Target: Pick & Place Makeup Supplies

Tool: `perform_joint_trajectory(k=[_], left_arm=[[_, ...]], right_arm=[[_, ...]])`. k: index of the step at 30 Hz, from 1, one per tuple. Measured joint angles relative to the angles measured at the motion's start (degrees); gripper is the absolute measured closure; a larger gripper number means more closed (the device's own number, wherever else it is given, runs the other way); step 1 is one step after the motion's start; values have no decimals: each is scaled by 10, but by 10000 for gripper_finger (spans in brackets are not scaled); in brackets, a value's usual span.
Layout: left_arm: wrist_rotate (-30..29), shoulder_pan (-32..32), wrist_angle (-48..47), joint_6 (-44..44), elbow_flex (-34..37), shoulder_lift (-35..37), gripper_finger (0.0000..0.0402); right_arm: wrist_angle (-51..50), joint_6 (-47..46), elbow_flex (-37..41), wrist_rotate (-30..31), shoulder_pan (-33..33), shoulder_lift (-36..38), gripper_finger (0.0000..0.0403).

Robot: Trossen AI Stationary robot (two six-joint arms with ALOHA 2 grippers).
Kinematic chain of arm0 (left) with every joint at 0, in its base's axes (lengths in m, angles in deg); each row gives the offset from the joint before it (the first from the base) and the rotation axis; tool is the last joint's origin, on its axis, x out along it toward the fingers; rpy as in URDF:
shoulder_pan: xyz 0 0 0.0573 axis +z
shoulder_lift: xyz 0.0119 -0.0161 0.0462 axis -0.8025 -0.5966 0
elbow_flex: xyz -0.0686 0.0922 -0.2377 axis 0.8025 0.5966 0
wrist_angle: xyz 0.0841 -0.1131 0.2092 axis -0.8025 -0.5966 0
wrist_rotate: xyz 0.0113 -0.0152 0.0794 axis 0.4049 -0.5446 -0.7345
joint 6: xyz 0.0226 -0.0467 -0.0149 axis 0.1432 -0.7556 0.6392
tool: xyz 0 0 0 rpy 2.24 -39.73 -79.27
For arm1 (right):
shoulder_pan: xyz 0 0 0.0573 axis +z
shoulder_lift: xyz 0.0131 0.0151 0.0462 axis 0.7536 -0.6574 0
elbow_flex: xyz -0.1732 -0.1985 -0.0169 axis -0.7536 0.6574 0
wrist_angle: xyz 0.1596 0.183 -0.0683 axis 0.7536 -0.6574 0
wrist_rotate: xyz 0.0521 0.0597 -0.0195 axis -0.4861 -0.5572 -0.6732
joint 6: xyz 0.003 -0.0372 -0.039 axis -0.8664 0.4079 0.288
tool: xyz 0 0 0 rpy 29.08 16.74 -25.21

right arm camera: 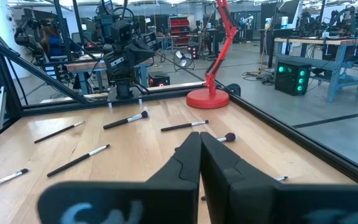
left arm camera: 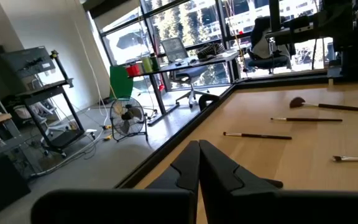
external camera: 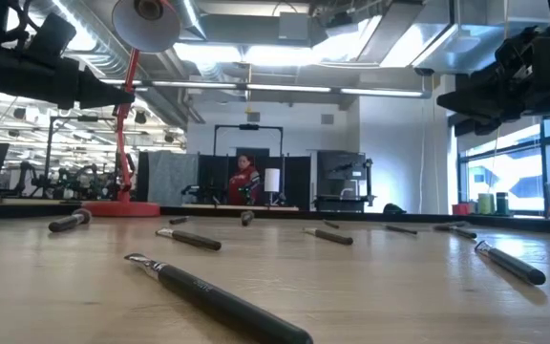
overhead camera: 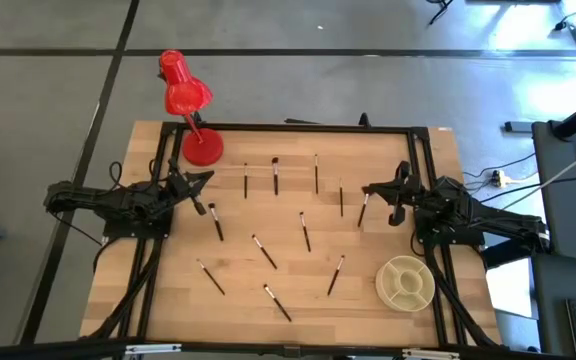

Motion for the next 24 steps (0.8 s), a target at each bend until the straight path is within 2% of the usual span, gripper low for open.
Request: perform_joint_trajectory(k=[24], left_arm=[[-2,0,6,6,0,0,398]], right_arm=[[3,0,0,0,0,0,393]])
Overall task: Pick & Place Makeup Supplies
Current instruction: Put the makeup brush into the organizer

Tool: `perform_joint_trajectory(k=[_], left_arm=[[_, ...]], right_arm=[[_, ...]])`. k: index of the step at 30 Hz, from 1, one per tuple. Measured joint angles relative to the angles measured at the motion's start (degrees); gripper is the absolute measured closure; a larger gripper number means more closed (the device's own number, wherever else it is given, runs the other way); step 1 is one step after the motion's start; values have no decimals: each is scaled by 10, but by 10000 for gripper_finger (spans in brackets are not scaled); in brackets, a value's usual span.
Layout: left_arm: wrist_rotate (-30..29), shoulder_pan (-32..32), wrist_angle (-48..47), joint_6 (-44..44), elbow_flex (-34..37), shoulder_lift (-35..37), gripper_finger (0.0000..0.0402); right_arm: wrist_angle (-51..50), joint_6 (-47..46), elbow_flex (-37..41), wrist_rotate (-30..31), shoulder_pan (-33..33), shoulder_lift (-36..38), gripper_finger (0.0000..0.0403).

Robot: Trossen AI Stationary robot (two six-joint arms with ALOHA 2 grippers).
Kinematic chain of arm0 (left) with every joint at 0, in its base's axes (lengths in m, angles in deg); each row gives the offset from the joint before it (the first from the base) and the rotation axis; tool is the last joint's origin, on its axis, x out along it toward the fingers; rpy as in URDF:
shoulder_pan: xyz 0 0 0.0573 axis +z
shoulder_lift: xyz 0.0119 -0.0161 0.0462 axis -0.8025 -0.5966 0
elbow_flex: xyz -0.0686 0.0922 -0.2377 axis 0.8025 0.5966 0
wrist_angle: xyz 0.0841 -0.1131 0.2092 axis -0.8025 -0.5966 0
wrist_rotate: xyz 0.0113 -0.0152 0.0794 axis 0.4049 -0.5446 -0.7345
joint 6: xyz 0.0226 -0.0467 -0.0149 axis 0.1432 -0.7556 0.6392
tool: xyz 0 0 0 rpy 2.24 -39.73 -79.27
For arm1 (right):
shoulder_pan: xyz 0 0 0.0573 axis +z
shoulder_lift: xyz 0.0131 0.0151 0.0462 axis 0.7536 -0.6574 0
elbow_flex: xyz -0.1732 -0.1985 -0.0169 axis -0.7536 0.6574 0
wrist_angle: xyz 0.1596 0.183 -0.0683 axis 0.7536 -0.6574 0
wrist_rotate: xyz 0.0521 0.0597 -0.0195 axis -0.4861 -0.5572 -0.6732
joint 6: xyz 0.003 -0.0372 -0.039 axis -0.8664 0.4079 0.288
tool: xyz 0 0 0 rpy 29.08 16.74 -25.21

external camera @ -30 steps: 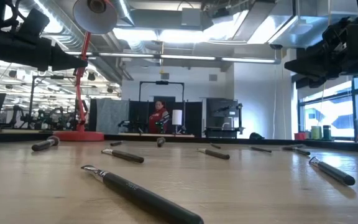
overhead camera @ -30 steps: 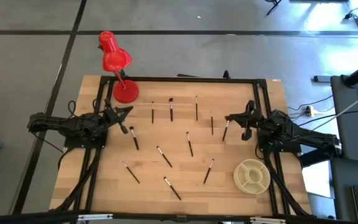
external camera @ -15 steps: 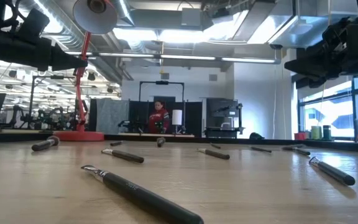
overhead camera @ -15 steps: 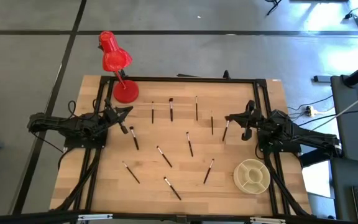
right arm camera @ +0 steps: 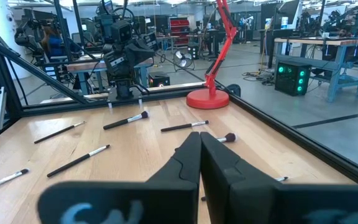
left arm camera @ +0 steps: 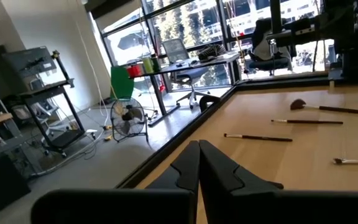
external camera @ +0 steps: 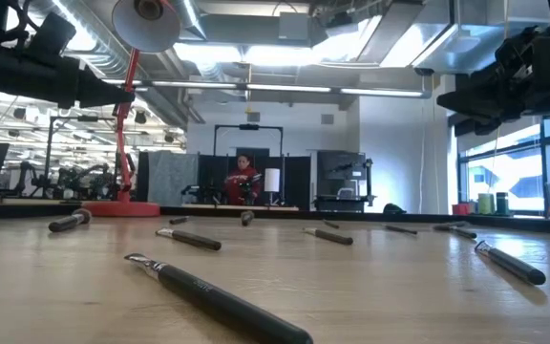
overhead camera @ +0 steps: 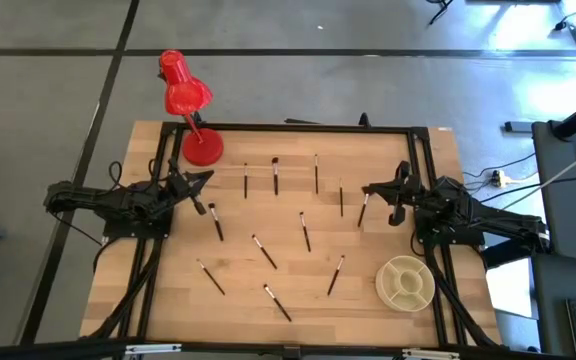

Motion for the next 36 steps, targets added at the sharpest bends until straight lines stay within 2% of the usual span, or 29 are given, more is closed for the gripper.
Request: perform_joint_trajectory(k=[2,4,8,10,15,18,21,28,31,36], left_arm=[[0,0,0,24,0,0,398],[8,0,3,17,0,0,398],[57,0,32,-140,0,0,398],[51,0,49,-169,0,0,398],[-37,7,131,-55,0,-3,398],[-81,12,136,-23,0,-3,398],[-100,12,128,-22,0,-2,398],[-96,15,129,-31,0,-3,398],[-96,35,131,-84,0,-6,398],[-37,89,124,-204,0,-68,398]], right_arm=[[9,-8,0,0,0,0,393],[21,-66,0,-8,0,0,393],[25,-245,0,-46,0,0,393],[24,-246,0,-1,0,0,393],[21,-238,0,164,0,-3,393],[26,-253,0,202,0,-11,393],[25,-272,0,205,0,-32,393],[25,-419,0,205,0,-110,393],[25,-467,0,210,0,-147,393],[25,-532,0,202,-7,-204,393]])
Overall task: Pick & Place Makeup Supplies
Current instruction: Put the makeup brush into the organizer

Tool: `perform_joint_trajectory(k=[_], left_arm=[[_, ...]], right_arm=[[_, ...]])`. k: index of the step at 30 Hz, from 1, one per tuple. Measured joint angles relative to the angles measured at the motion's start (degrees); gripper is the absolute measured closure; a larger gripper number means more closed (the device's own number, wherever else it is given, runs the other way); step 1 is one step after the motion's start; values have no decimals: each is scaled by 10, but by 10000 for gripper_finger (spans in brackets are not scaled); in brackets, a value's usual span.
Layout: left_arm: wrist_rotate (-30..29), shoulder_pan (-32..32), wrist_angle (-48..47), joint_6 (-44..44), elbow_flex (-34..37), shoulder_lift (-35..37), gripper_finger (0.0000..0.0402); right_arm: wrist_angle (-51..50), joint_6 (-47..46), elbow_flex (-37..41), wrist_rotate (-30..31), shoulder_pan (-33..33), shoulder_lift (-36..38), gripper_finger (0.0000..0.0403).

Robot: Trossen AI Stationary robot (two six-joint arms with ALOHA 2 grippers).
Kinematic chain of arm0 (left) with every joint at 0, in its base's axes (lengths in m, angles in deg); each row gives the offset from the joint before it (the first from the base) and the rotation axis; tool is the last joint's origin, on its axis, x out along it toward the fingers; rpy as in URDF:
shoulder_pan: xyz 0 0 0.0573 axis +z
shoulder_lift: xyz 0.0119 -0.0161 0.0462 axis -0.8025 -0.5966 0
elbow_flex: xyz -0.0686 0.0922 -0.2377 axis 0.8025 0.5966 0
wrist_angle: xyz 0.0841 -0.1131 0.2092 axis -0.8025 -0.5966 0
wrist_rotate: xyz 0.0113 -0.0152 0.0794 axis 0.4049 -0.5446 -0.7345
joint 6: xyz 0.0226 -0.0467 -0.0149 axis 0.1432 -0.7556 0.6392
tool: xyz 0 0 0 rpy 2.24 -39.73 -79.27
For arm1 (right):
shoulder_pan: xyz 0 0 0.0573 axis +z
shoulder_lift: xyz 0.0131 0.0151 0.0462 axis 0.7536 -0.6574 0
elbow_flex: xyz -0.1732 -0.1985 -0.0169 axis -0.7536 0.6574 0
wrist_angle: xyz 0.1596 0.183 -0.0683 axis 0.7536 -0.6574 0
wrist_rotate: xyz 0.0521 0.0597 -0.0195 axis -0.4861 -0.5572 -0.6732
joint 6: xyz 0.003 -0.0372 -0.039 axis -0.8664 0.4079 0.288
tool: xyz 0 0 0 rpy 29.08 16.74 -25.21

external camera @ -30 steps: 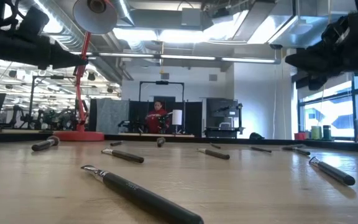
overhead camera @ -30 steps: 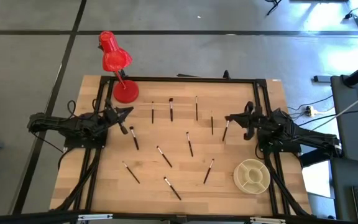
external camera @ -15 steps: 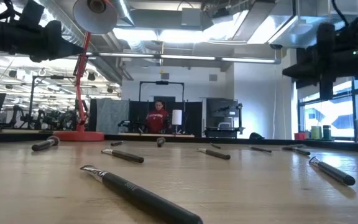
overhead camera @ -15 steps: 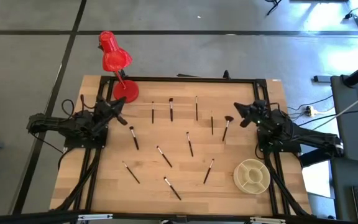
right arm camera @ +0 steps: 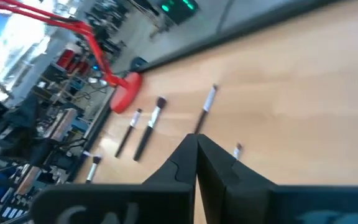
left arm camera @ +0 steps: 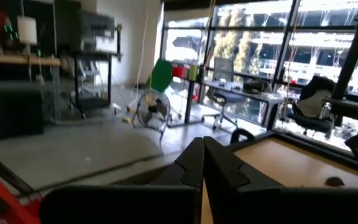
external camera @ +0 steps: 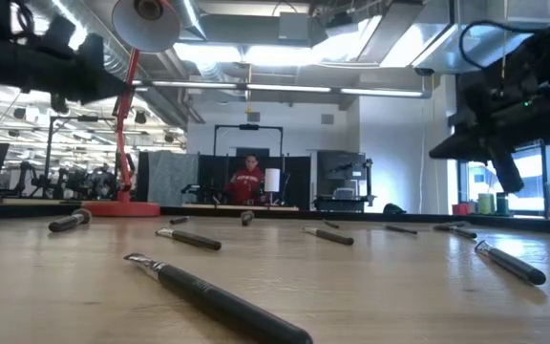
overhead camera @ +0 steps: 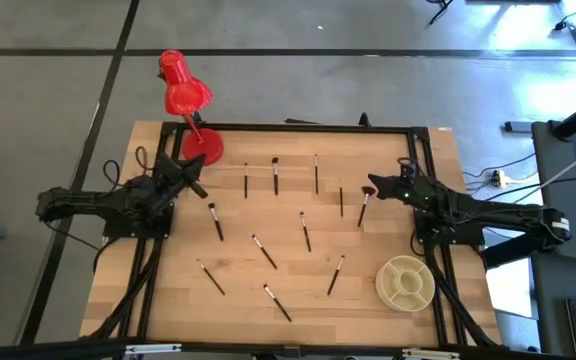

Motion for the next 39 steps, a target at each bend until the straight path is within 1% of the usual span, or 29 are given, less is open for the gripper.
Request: perform_joint_trajectory(k=[3,6,8,11,14,16,18,20,23,26,28,30,32,34,39], left_arm=[[48,34,11,-75,0,-70,398],[96,59,45,-140,-1,-150,398],[119,67,50,-175,-14,-201,398],[140,68,59,-206,-45,-272,398],[146,55,61,-215,-78,-332,398],[136,44,61,-212,-96,-366,398],[113,35,60,-214,-108,-396,398],[93,29,59,-216,-116,-419,398],[84,25,60,-227,-121,-441,398],[80,25,57,-235,-121,-458,398],[80,25,57,-236,-121,-470,398],[80,25,55,-230,-121,-486,398],[78,25,48,-230,-121,-505,398],[77,20,44,-244,-121,-525,398],[76,-1,39,-269,-121,-572,398]], right_arm=[[0,-25,0,-42,-9,-25,393],[-4,-24,-4,-102,-21,-36,393],[-7,-18,-14,-139,-30,-41,393],[-35,1,-41,-181,-39,-41,393],[-64,40,-72,-205,-41,-41,393],[-65,69,-87,-206,-41,-41,393],[-66,106,-99,-206,-41,-41,393],[-93,112,-110,-207,-48,-41,393],[-220,79,-145,-191,-67,-50,393],[-364,61,-185,-126,-80,-69,393],[-427,59,-209,-90,-86,-87,392],[-457,59,-224,-86,-91,-107,385],[-460,63,-226,-87,-95,-128,370],[-453,57,-221,-94,-98,-151,347],[-440,16,-207,-102,-102,-206,268]])
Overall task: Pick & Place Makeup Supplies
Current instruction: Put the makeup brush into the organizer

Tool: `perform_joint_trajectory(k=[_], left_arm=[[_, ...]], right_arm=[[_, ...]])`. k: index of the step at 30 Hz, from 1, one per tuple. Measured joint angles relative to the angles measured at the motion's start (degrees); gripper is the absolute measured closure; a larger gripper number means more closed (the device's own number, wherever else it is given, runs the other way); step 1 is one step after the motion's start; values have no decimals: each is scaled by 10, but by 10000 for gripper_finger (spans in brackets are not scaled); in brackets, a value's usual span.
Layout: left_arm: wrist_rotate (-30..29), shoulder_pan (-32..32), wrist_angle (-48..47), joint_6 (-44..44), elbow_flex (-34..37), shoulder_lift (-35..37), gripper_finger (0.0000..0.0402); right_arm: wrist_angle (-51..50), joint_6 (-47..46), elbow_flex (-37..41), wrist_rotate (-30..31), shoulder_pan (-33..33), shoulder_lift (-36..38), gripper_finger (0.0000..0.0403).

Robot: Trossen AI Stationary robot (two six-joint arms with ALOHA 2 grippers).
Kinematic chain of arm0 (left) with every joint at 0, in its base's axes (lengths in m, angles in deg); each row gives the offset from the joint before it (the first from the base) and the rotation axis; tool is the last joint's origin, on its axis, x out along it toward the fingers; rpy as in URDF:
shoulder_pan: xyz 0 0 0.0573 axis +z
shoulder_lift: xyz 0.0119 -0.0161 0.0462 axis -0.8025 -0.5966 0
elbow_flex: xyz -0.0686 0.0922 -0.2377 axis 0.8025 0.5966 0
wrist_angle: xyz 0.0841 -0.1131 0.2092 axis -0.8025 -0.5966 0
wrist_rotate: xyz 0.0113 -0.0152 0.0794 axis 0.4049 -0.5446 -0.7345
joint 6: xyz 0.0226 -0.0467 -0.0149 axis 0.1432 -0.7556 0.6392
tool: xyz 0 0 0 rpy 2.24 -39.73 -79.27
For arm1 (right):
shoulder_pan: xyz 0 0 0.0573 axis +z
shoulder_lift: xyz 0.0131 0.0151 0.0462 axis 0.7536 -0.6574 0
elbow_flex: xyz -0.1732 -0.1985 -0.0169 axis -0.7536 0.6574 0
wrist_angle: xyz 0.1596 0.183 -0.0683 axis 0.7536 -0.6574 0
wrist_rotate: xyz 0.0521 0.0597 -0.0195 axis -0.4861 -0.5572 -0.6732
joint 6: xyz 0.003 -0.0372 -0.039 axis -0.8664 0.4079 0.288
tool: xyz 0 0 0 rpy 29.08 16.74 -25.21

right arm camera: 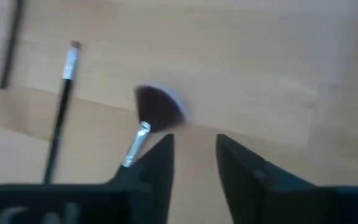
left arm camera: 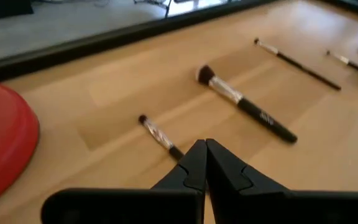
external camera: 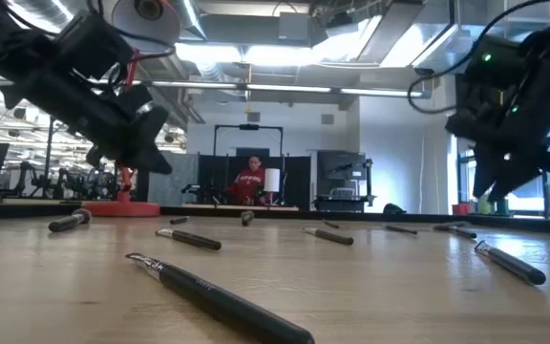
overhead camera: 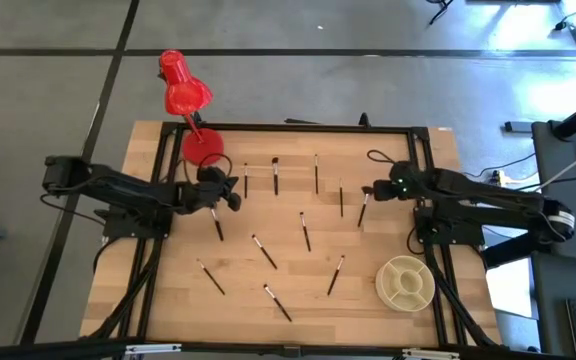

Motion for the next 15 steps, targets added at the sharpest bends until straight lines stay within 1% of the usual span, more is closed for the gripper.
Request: perform_joint_trajectory(k=[4,7,10,15], left_arm=[[-6,-16,0,-8,0,-20,398],[-25,-26,1,-8,0,-22,391],[-40,-33,3,-11,0,-21,370],[-45,-36,2,-34,0,-20,318]], right_arm=[[17,-34,1,-1,0,-42,214],[59,-38,1,-11,0,-76,191],[104,-39,1,-24,0,-114,182],[139,-42,1,-24,0,-188,190]])
